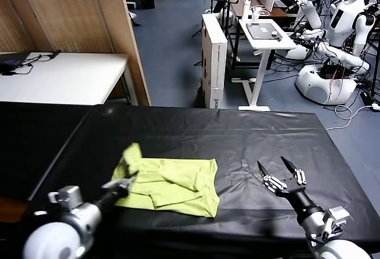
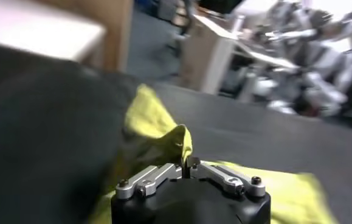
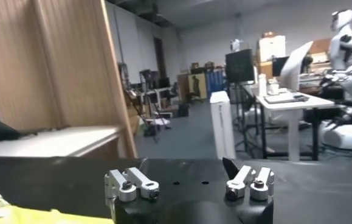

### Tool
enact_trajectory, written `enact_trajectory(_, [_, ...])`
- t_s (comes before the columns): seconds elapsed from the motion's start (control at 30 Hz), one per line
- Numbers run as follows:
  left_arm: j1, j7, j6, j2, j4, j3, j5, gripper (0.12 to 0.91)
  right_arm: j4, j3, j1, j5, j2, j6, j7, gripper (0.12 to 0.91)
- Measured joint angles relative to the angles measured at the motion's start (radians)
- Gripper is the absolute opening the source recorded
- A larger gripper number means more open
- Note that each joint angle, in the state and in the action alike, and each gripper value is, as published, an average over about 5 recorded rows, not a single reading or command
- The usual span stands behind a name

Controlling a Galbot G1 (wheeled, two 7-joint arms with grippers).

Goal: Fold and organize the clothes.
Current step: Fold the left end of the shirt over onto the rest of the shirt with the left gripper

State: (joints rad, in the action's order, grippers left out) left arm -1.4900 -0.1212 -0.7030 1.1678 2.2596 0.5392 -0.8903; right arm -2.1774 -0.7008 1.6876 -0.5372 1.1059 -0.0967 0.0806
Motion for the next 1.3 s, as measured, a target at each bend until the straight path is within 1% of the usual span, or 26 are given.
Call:
enact_trajectory(0.13, [0.049,-0.012,0.003,0.03,-0.03,-0.103,-0.004,0.173,0.008,0.002,0.005,0.022,0.019,0.002,0.001,0.907])
enact_trajectory(0.23, [0.085,-0.019,0.005,0.054,-0.051,-0.164,0.004,0.173,0.012,0.005,0.005,0.03,0.029,0.002,0.001,0.907])
enact_trajectory(0.47, [0.14,-0.029,0.004,0.116,-0.083,-0.253,0.018,0.173,0.019,0.01,0.005,0.037,0.037,0.001,0.001,0.907])
enact_trajectory(0.67, [0.156,-0.027,0.004,0.153,-0.103,-0.282,0.039,0.173,0.018,0.016,0.009,0.042,0.045,0.001,0.001,0.907])
enact_trajectory(0.97, [0.154,-0.02,0.012,0.182,-0.128,-0.289,0.062,0.173,0.016,0.025,0.011,0.055,0.055,0.0,0.001,0.907])
enact_trajectory(1.17, [0.159,0.006,0.028,0.214,-0.158,-0.302,0.122,0.174,0.015,0.034,0.01,0.065,0.057,0.0,0.002,0.907])
enact_trajectory(1.23, [0.157,0.02,0.038,0.225,-0.17,-0.308,0.152,0.2,0.015,0.038,0.009,0.068,0.054,0.0,0.003,0.907])
enact_trajectory(1.27, [0.155,0.027,0.043,0.23,-0.175,-0.311,0.168,0.233,0.015,0.04,0.008,0.07,0.051,-0.001,0.004,0.907])
enact_trajectory(1.3, [0.152,0.034,0.047,0.235,-0.178,-0.313,0.182,0.284,0.015,0.042,0.006,0.071,0.048,-0.001,0.004,0.907])
